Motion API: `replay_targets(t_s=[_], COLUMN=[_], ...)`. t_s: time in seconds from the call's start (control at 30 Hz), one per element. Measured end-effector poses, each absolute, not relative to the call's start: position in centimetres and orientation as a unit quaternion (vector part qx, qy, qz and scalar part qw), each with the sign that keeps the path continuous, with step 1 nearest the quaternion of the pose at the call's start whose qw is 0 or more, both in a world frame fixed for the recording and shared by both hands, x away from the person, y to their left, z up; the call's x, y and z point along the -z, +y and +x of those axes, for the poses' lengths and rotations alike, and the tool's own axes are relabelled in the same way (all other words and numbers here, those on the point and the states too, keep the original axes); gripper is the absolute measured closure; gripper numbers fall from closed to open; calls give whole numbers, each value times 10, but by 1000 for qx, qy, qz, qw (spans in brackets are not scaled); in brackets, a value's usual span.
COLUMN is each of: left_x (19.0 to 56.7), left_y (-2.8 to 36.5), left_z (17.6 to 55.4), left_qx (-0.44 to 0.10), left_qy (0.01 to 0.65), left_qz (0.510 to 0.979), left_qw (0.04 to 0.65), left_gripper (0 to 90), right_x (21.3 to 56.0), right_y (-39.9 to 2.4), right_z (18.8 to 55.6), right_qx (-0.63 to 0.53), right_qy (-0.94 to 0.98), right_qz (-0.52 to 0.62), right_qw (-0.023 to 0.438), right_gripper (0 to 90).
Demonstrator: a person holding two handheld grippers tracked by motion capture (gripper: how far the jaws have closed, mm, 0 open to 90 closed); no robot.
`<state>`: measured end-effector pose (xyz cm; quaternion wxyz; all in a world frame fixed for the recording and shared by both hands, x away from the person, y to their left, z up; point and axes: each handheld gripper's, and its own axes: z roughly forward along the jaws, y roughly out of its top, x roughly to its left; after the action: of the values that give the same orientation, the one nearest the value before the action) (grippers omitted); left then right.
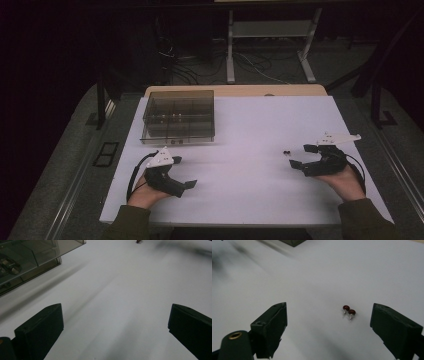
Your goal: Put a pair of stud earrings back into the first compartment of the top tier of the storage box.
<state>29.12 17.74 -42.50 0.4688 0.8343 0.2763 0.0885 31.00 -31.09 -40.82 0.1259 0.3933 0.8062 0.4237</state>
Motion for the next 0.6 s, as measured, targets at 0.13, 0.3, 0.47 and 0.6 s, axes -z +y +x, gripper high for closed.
replay_targets(t_s=[0.13,0.3,0.47,0.6], left_x=[425,425,425,425], left_y=[177,177,178,177], left_z=[291,291,291,291], left_qx=[-89,-89,-89,-90], left_qy=[278,279,279,278], left_qz=[833,832,831,831], left_qw=[470,471,472,472], left_gripper=[0,0,0,0], right_x=[407,404,403,404], right_y=[-309,-309,-312,-315], right_z=[316,327,337,347], right_qx=[-421,-419,-417,-414], right_qy=[807,806,802,800], right_qz=[394,397,406,411], right_qw=[127,133,132,137], right_gripper=[138,140,141,147])
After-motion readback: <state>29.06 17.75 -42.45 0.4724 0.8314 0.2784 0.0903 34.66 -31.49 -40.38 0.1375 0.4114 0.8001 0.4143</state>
